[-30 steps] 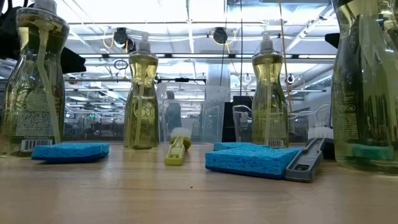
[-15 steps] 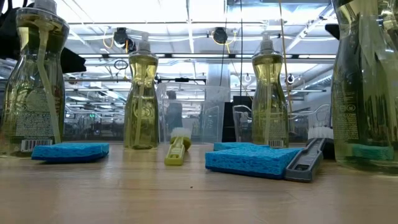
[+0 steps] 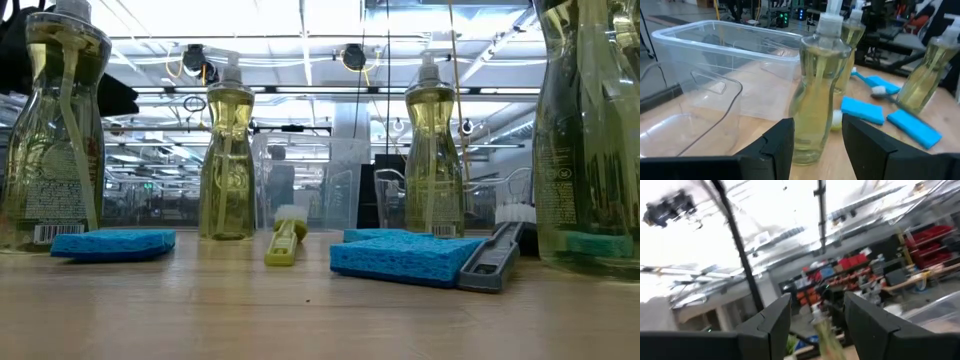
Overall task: Pick & Place Kitchen Sink Supplies
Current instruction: Put the liquid dishwashing soap into the middle transparent bin
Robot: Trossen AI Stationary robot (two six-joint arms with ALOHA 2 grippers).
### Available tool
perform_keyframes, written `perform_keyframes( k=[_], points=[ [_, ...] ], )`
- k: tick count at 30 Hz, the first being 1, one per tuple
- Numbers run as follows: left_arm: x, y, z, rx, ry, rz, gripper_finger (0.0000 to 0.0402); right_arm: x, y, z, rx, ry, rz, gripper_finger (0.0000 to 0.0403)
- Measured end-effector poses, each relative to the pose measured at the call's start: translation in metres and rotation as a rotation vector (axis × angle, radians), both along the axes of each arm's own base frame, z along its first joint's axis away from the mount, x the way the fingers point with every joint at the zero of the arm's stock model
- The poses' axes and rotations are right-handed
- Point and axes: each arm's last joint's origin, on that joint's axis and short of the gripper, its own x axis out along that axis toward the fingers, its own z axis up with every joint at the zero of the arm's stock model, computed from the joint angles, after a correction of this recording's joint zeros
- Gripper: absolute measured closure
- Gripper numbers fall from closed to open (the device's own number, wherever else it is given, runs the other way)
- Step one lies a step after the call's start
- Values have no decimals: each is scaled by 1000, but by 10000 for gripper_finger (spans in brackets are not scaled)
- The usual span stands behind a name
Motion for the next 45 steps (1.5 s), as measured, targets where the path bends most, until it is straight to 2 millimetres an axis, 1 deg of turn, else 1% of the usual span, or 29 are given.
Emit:
perform_keyframes(
  k=[6, 9, 14, 18, 22, 26, 28, 30, 34, 36, 42, 45],
  points=[
    [2, -1, 12, -84, -129, 3, 236, -2, -6, 2, 70, 18, -163, 232],
    [2, -1, 20, -69, -197, -3, 236, -2, -8, 2, 91, 36, -239, 232],
    [2, -1, 30, -5, -266, -5, 236, -1, -7, 2, 63, 45, -250, 232],
    [1, 0, 34, 41, -285, 14, 236, 9, -2, -1, -7, 133, -256, 232],
    [0, 1, 37, 76, -294, 61, 236, 20, 5, 23, -65, 203, -257, 236],
    [0, 3, 38, 105, -290, 108, 236, 40, 17, 44, -179, 336, -280, 245],
    [-1, 3, 38, 118, -282, 130, 236, 50, 22, 56, -207, 405, -334, 246],
    [-1, 4, 38, 130, -278, 137, 236, 61, 26, 62, -248, 488, -397, 245],
    [-1, 4, 38, 145, -271, 139, 236, 76, 33, 71, -304, 596, -496, 228],
    [-1, 4, 38, 146, -271, 142, 236, 81, 36, 76, -293, 603, -507, 214],
    [-1, 4, 38, 162, -264, 141, 235, 86, 39, 75, -305, 627, -521, 165],
    [-1, 4, 38, 172, -260, 142, 225, 86, 39, 74, -288, 628, -521, 143]
  ],
)
